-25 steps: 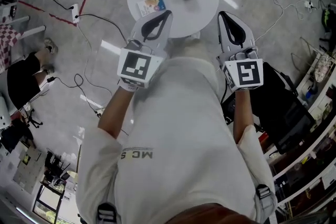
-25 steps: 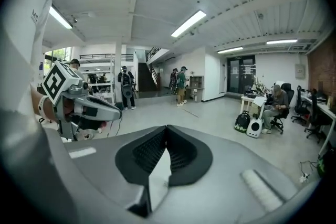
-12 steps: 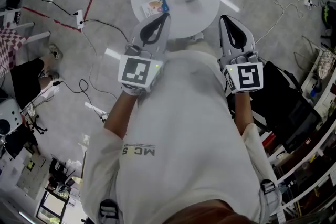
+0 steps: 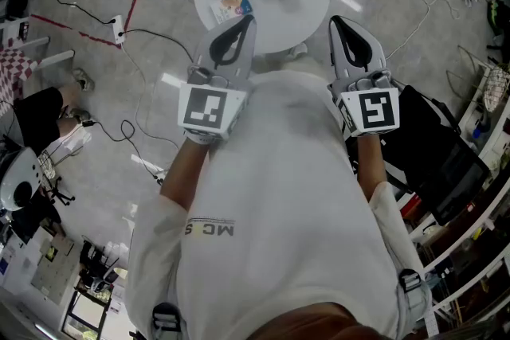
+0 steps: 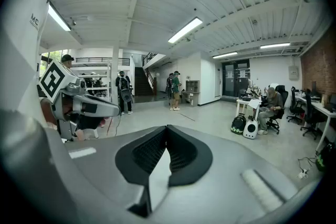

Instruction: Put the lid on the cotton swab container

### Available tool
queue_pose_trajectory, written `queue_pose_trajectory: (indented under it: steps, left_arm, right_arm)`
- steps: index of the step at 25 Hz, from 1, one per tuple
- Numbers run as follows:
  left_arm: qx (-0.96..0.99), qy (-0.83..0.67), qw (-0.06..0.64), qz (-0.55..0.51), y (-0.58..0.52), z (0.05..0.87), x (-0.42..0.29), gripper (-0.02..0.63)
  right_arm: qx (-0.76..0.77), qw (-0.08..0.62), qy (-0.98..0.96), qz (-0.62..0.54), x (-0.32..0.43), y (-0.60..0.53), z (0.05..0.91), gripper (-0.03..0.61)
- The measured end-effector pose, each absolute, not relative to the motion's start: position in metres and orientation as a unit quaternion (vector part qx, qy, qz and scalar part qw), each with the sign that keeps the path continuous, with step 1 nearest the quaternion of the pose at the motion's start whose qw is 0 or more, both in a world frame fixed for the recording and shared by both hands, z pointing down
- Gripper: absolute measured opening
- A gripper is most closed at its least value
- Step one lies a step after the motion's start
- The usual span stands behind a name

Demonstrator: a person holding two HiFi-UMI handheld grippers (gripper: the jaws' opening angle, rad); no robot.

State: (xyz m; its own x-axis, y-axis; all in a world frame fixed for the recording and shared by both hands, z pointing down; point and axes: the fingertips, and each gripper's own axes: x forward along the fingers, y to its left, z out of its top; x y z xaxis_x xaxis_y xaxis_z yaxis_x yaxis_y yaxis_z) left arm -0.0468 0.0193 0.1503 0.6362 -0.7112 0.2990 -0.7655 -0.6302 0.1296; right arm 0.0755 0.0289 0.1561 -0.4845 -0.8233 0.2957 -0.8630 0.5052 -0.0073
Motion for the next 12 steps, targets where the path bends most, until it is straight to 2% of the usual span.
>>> queue_pose_trajectory:
  steps: [12]
  left_arm:
    - [0.899, -0.406, 0.123, 0.105, 0.017, 0.151, -0.035, 0.0]
  right_arm:
    - [0.498, 0.127, -0.855, 0.075, 0.082, 0.024, 0.159, -0.012]
